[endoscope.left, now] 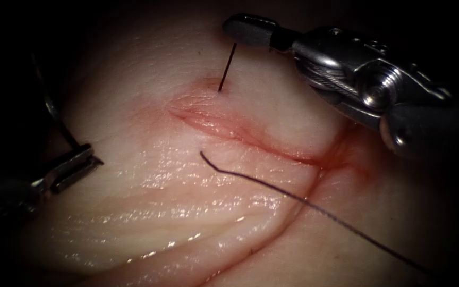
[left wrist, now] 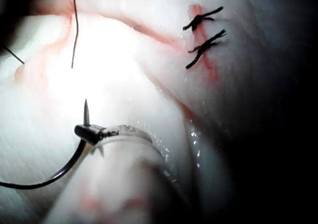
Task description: Wound Closure
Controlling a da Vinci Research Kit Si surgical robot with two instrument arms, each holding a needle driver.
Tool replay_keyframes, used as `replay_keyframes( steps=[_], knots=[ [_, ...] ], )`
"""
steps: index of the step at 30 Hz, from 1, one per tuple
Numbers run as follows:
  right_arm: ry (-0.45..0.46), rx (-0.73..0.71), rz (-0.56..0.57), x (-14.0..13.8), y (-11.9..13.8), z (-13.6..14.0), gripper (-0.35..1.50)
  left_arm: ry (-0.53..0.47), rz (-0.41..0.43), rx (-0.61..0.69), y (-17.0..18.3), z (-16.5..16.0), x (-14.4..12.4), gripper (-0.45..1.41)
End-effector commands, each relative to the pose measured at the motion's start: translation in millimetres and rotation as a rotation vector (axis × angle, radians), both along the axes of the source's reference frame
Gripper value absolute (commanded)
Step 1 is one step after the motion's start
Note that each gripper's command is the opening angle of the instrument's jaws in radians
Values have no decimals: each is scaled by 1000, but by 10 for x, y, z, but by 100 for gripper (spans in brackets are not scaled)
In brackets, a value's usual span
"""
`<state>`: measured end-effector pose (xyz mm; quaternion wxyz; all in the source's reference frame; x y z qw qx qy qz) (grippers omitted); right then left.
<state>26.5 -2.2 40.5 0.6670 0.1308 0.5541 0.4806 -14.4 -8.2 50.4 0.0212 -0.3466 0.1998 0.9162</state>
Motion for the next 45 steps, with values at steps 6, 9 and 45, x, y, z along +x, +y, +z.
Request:
replay_keyframes(
  steps=[6, 9, 45],
  knots=[
    [3, -1, -1, 7, 4, 2, -35, -1, 0, 0, 0, 5, -5, -45],
    [8, -32, -20, 6, 3, 1, -35, -1, 0, 0, 0, 5, -5, -45],
    [-180, -543, -334, -109, -53, -34, -5, -107, 9, 72, 210, 61, -93, -45]
  ],
)
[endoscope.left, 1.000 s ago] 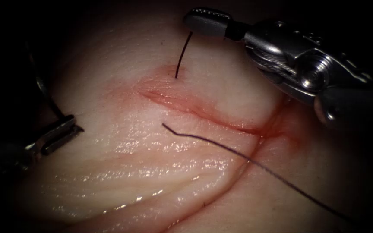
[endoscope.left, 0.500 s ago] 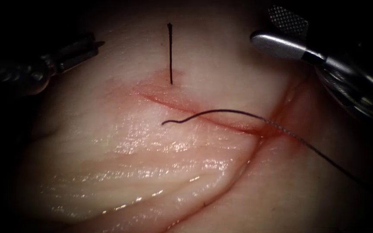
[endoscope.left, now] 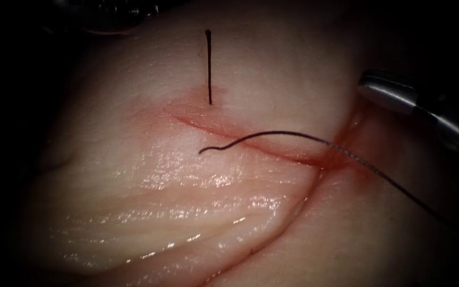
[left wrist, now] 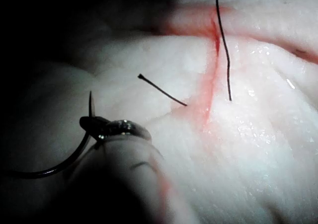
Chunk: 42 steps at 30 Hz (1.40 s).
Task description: Wound Closure
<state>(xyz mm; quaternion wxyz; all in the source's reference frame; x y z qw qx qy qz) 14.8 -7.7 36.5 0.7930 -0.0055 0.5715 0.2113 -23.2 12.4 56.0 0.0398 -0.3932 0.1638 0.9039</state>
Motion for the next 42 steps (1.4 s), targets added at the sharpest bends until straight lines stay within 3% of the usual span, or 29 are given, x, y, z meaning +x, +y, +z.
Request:
replay_keyframes(
  steps=[1, 9, 12, 13, 14, 17, 19, 20, 21, 23, 31, 34, 37, 40, 41, 42],
  knots=[
    [-11, -4, -10, 10, 1, 10, -8, -27, 10, 15, 12, 11, -19, -45],
    [-51, -35, -38, 12, -6, 18, -10, -92, 52, 103, 32, 28, -71, -45],
    [-57, -45, -47, 11, -6, 20, 19, -125, 61, 150, 30, 32, -84, -45],
    [-57, -45, -47, 11, -6, 20, 31, -143, 57, 178, 28, 33, -87, -26],
    [-58, -44, -50, 10, -6, 20, 39, -168, 32, 223, 26, 33, -90, 17],
    [-58, -44, -50, 10, -6, 20, 41, -178, -5, 267, 23, 32, -91, 27],
    [-58, -44, -50, 10, -6, 20, 44, -185, -39, 307, 22, 30, -89, 81],
    [-58, -44, -50, 10, -7, 20, 47, -189, -53, 327, 22, 27, -86, 100],
    [-58, -44, -50, 10, -7, 20, 47, -189, -53, 327, 22, 27, -86, 100],
    [-58, -45, -51, 10, -7, 20, 51, -188, -80, 356, 23, 22, -81, 116],
    [-56, -52, -51, 8, -12, 24, 54, -202, -144, 368, 33, -15, -48, 121],
    [-57, -53, -56, 6, -13, 24, 52, -210, -218, 364, 40, -45, -21, 106],
    [-56, -54, -58, 5, -14, 24, 51, -232, -236, 349, 40, -59, -7, 100],
    [-56, -53, -62, 2, -14, 24, 44, -259, -257, 346, 31, -83, 14, 93],
    [-64, -56, -72, 0, -15, 24, 27, -260, -264, 347, 19, -100, 26, 90],
    [-77, -60, -68, -2, -15, 23, 22, -253, -266, 348, 12, -107, 31, 88]
  ],
)
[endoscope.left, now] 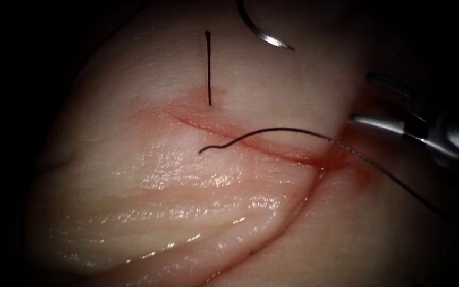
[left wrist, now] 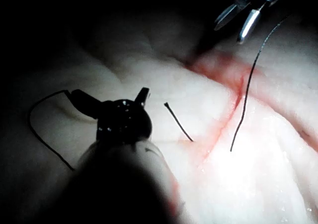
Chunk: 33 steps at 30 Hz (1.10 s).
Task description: Wound Closure
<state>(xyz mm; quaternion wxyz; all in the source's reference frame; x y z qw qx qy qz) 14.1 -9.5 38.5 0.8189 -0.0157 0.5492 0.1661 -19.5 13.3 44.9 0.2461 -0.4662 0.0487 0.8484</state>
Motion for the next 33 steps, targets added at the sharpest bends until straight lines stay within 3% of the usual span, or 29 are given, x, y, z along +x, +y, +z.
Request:
replay_keyframes(
  steps=[1, 4, 9, 11, 12, 18, 26, 33],
  knots=[
    [-7, -3, 3, 5, 3, 3, 22, 2, -1, -2, 3, 4, -6, 88],
    [-78, -53, 6, -2, 4, 2, 25, 29, -13, 1, -30, -27, 2, 83],
    [-138, -83, 9, -8, 7, 0, 29, 20, -9, -9, -64, -58, -12, 73],
    [-170, -81, -12, -10, 7, 0, 24, 17, 12, -38, -78, -70, -23, 63],
    [-195, -74, -37, -11, 8, 1, 17, 34, 33, -90, -99, -87, -47, 54],
    [-196, -74, -37, -13, 8, 2, 15, 70, 76, -170, -130, -105, -94, 53],
    [-200, -72, -44, -13, 8, 2, 17, 234, 149, -329, -148, -114, -146, 51],
    [-200, -71, -53, -10, 5, 3, 22, 347, 272, -423, -164, -83, -181, 44]
  ],
)
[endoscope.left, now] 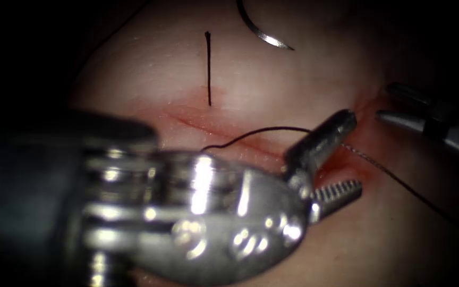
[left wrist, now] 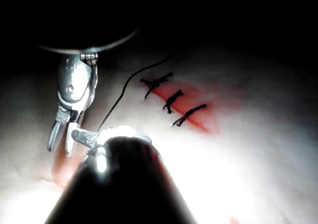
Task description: Wound Closure
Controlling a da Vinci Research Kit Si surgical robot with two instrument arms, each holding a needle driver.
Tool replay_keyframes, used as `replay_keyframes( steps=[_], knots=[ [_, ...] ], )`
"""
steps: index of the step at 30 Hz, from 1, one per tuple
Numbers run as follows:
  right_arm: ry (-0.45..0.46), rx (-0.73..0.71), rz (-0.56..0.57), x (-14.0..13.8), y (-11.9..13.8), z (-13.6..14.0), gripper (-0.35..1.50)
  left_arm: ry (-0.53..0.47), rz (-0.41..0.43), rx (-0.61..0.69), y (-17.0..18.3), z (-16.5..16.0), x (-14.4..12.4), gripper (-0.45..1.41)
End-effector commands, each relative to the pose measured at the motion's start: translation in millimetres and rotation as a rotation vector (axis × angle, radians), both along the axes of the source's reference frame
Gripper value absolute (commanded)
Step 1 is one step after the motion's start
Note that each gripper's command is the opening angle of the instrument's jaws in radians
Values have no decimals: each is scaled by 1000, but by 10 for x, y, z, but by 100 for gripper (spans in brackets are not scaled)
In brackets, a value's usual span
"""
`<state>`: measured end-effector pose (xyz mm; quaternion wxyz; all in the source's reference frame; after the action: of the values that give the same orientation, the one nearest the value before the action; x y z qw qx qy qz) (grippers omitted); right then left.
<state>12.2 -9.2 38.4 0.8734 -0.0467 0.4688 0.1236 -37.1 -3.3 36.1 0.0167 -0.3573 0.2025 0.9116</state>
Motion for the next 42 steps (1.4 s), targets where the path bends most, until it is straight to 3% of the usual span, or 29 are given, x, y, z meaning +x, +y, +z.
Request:
replay_keyframes(
  steps=[1, 8, 13, 19, 36, 42],
  knots=[
    [4, -2, -2, 8, 2, 4, 22, 0, 2, -1, 2, 5, -5, 44],
    [14, 0, -8, 12, 1, 5, 24, 75, 96, -39, -19, 55, -28, 37],
    [21, -1, -12, 13, 1, 6, 27, 80, 139, -89, -20, 67, -38, 31],
    [32, -1, -21, 13, 0, 9, 25, 62, 132, -188, -17, 66, -48, 36],
    [39, -3, -33, 18, -3, 16, 27, 41, 154, -215, -33, 44, -44, 36],
    [40, -2, -36, 19, -3, 16, 29, 9, 164, -257, -27, 39, -53, 46]
  ],
)
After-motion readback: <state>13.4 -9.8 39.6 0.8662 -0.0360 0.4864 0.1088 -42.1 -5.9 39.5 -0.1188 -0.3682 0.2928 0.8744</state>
